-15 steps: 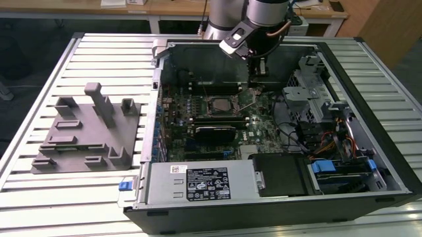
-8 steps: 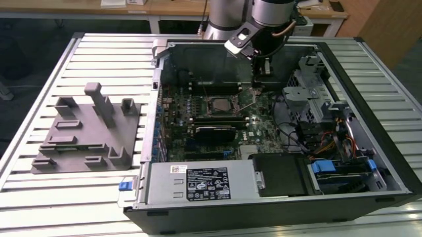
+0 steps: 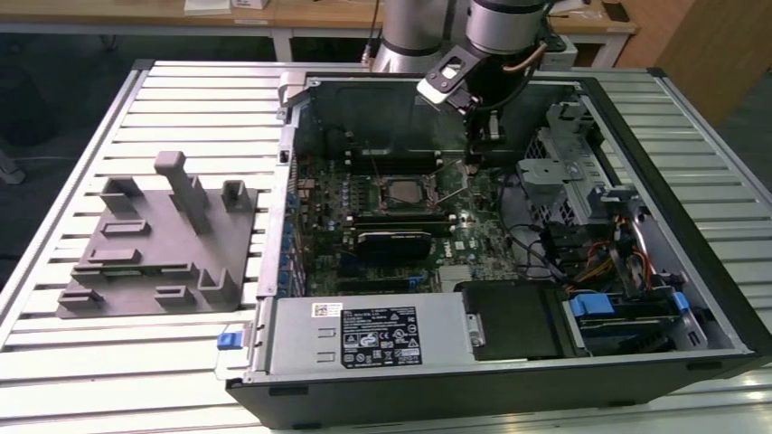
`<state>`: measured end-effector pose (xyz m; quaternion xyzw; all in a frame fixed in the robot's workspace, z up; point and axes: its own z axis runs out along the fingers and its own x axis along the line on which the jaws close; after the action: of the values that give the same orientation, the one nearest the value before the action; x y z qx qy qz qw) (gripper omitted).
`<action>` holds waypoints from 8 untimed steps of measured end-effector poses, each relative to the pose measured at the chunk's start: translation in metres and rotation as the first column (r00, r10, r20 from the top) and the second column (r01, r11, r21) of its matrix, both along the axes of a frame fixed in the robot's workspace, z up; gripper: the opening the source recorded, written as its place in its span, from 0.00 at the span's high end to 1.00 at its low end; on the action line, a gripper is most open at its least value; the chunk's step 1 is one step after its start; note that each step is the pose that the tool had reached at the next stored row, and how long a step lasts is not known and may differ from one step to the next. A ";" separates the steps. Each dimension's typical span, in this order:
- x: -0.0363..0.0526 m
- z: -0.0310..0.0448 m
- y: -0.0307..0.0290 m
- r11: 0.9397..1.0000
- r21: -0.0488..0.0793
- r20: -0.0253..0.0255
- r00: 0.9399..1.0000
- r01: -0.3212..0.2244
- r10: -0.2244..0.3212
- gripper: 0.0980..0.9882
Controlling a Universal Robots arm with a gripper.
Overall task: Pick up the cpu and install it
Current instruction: 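Close the cpu cover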
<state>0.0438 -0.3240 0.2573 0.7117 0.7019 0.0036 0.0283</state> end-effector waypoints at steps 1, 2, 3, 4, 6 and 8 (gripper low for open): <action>0.0007 -0.0013 0.0000 1.000 0.000 0.000 1.000 0.000 0.000 0.99; 0.0014 -0.0025 0.0000 1.000 -0.001 0.000 1.000 0.000 0.000 0.99; 0.0023 -0.0037 0.0000 1.000 -0.001 0.000 1.000 0.000 0.000 0.99; 0.0035 -0.0046 0.0000 1.000 -0.001 0.000 1.000 0.000 0.000 0.99; 0.0066 -0.0060 0.0002 1.000 -0.002 0.000 1.000 0.000 0.000 0.99; 0.0095 -0.0076 0.0003 1.000 -0.003 0.000 1.000 0.000 0.000 0.99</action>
<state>0.0532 -0.3237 0.2497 0.7117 0.7019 0.0026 0.0293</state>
